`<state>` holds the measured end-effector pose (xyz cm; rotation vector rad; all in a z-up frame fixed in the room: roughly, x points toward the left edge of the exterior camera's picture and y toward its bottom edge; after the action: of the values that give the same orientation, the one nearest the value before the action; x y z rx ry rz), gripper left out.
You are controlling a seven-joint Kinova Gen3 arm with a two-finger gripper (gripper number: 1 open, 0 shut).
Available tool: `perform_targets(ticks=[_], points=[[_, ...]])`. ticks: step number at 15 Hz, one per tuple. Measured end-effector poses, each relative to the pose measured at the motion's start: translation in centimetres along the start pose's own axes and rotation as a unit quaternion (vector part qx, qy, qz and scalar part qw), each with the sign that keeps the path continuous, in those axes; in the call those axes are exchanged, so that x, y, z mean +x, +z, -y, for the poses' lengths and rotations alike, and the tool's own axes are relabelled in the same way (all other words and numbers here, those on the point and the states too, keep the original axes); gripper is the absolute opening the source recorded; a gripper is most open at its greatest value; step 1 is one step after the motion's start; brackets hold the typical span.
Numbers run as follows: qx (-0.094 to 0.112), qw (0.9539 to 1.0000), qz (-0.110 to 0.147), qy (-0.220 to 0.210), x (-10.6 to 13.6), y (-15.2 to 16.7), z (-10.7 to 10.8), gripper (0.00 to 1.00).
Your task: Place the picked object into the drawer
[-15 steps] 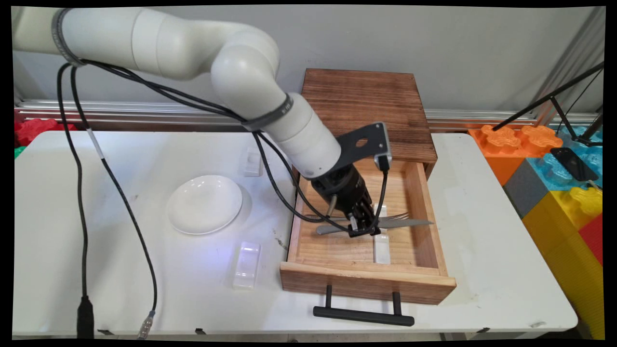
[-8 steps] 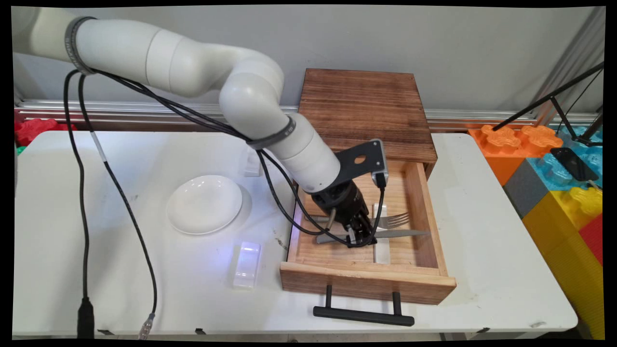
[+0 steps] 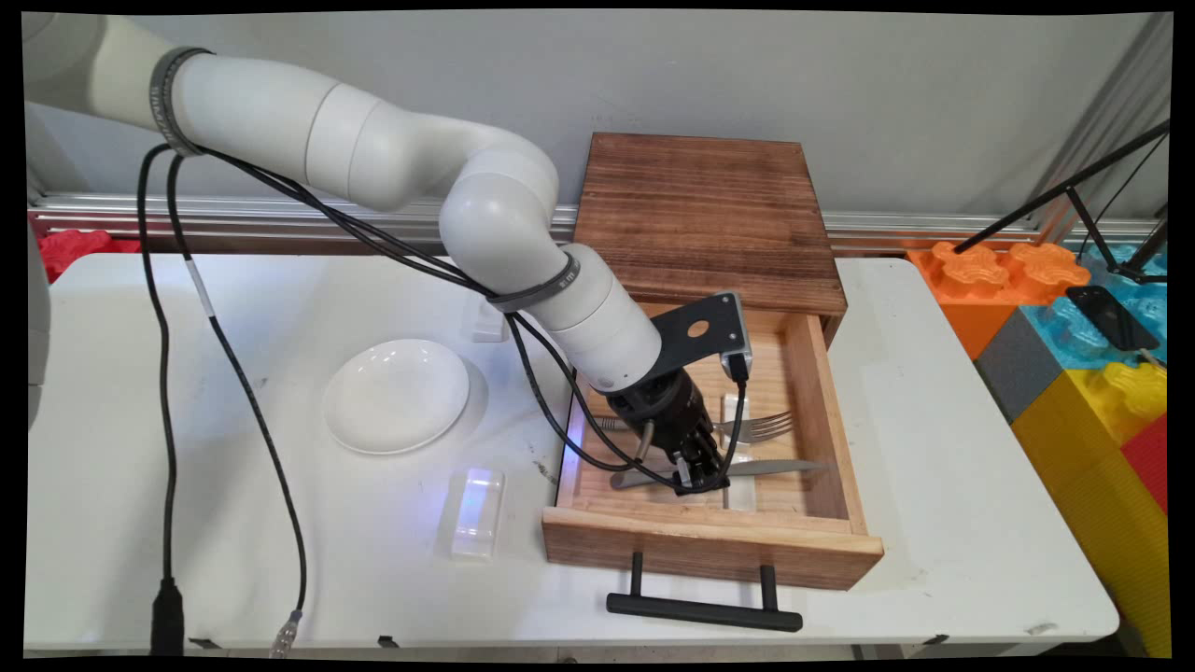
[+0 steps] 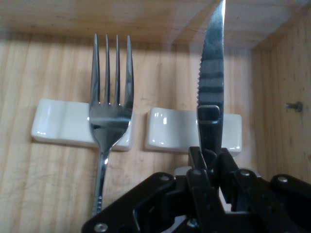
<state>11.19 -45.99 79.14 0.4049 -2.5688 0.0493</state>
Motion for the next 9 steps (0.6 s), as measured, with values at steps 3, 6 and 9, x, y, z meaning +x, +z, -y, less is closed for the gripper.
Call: perform_targets(ticks=[3,6,9], points=[[-0.005,1.0,0.001,-0.002,-0.12,0.29,-0.03,0.0],[-0.009,1.0,0.002,-0.001,-0.17,0.4,-0.06,0.0],[-0.012,0.9999,0.003,0.002,-0.21,0.38,-0.08,0.0]])
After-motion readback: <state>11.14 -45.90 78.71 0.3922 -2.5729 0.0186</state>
